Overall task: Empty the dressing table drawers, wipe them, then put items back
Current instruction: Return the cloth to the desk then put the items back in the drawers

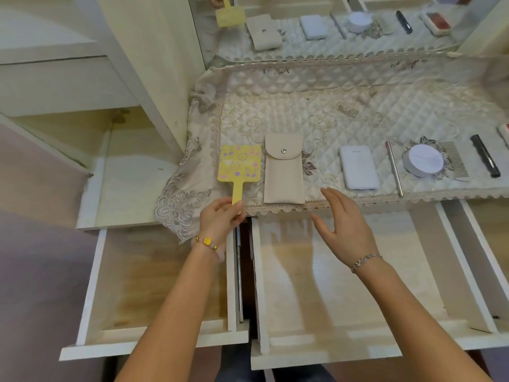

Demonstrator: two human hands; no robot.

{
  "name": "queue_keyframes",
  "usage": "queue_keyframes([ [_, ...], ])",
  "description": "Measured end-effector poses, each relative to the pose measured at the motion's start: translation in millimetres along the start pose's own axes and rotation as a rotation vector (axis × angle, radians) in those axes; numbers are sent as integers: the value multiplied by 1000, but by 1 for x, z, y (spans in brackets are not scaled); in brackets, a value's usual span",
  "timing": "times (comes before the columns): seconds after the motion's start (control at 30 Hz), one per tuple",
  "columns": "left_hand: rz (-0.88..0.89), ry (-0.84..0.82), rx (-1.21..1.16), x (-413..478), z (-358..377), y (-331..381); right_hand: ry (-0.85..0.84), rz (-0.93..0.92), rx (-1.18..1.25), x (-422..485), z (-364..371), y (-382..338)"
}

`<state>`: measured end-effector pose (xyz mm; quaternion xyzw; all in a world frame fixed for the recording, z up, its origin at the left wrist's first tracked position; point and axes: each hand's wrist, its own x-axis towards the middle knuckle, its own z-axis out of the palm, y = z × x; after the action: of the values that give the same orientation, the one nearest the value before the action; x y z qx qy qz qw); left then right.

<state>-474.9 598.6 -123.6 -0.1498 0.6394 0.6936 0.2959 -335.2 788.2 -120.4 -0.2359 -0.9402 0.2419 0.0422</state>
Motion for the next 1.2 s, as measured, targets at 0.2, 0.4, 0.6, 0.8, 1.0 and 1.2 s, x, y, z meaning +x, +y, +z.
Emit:
queue_keyframes([
  [0.2,31,-92,-44,-36,4,-15,40,47,-24,-22,-11,10],
  [0.4,54,-165,11,-42,5,-22,121,175,-74,-47,-25,33],
  [0.6,76,-206,74,-48,25,-26,162,267,-133,-68,-45,67],
  [0.8,77,-205,92,-55,70,-37,166,281,-98,-67,-65,111],
  [1.0,88,-161,83,-63,139,-61,113,228,-47,-47,-88,179],
  [1.2,73,-86,20,-76,220,-88,79,170,-53,-21,-121,258],
])
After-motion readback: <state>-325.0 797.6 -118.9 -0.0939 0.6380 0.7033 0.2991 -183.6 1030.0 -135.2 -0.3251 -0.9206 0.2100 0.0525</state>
